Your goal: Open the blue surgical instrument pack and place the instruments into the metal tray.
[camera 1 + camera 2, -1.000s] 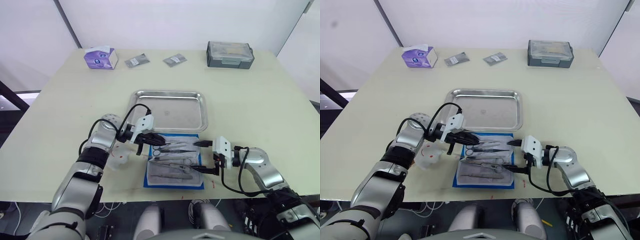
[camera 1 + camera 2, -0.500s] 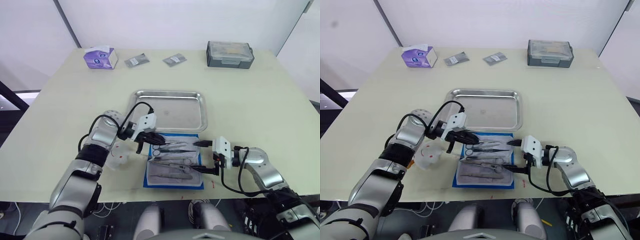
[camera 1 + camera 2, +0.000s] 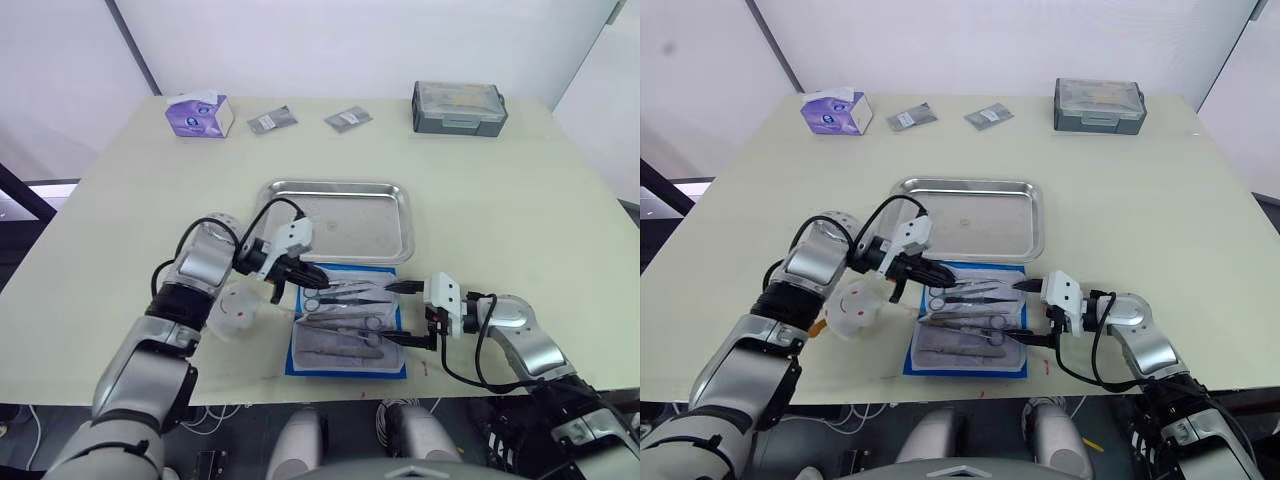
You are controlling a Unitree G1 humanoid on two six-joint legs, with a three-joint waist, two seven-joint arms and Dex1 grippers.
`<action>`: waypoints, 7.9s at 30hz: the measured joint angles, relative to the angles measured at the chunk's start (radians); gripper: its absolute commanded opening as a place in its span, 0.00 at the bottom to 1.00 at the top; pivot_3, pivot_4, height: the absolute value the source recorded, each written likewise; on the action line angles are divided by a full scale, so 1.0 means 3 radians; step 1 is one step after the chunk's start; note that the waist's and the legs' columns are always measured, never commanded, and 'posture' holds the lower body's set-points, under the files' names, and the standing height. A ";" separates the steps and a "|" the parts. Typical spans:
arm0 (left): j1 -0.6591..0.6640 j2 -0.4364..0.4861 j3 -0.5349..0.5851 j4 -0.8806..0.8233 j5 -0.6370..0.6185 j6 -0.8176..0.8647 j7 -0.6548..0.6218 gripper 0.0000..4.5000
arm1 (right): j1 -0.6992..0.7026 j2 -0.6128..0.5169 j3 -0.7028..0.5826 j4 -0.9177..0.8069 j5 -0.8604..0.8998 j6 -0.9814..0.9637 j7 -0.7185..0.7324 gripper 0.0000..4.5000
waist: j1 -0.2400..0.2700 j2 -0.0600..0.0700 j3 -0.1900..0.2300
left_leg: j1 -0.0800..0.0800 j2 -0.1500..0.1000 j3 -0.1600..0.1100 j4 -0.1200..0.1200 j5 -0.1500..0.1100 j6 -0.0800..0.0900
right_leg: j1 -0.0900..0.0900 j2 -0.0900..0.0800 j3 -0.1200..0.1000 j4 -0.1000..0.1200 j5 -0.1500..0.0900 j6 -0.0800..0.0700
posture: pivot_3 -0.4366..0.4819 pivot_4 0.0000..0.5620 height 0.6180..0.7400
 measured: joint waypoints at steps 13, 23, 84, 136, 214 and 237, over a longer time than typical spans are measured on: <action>-0.0069 0.0070 -0.0083 -0.0012 -0.0002 -0.0016 -0.0026 0.03 | -0.0001 0.0028 0.0003 0.0000 -0.0015 0.0000 -0.0012 1.00 | 0.0002 -0.0001 0.0003 | 0.0000 0.0017 0.0000 -0.0001 0.0000 0.0000 | -0.0001 0.0017 0.0000 -0.0002 0.0000 -0.0006 | 0.48 0.27 0.95; -0.0086 0.0131 -0.0104 -0.0012 0.0000 -0.0057 -0.0037 0.03 | -0.0005 0.0028 0.0005 0.0000 -0.0015 0.0000 -0.0012 1.00 | 0.0002 -0.0001 0.0005 | 0.0000 0.0018 0.0000 -0.0001 0.0000 0.0000 | -0.0001 0.0018 0.0000 -0.0002 0.0000 -0.0007 | 0.48 0.27 0.95; -0.0026 0.1077 -0.0230 -0.0606 -0.0277 0.0253 -0.0095 0.03 | -0.0018 0.0052 0.0025 0.0001 -0.0020 0.0000 -0.0015 1.00 | -0.0004 0.0002 0.0024 | 0.0002 0.0024 0.0001 -0.0016 0.0000 0.0000 | -0.0010 0.0024 0.0001 -0.0002 -0.0007 -0.0018 | 0.48 0.27 0.95; -0.0029 -0.0220 0.0822 -0.0792 -0.0258 0.1884 0.3053 0.03 | -0.0056 -0.0098 0.0133 -0.0385 -0.0122 0.0506 -0.0155 1.00 | 0.0009 -0.0013 0.0018 | 0.0004 0.0022 -0.0003 -0.0019 0.0000 -0.0002 | -0.0008 0.0018 -0.0002 -0.0001 -0.0006 -0.0018 | 0.48 0.27 0.95; 0.0266 0.0134 0.0610 -0.0672 -0.0865 -0.0218 0.0647 0.59 | -0.0047 -0.0107 0.0134 -0.0404 -0.0122 0.0518 -0.0170 1.00 | 0.0008 -0.0012 0.0018 | 0.0007 0.0017 -0.0002 -0.0052 0.0027 -0.0049 | -0.0004 0.0005 -0.0014 -0.0021 -0.0005 -0.0019 | 0.48 0.27 0.95; 0.0333 0.0087 0.0160 0.0103 -0.0256 -0.1376 0.0253 0.59 | -0.0048 -0.0104 0.0135 -0.0404 -0.0122 0.0518 -0.0172 1.00 | 0.0010 -0.0012 0.0018 | 0.0004 0.0019 -0.0001 -0.0052 0.0026 -0.0048 | -0.0005 0.0012 -0.0016 -0.0023 -0.0006 -0.0018 | 0.48 0.27 0.95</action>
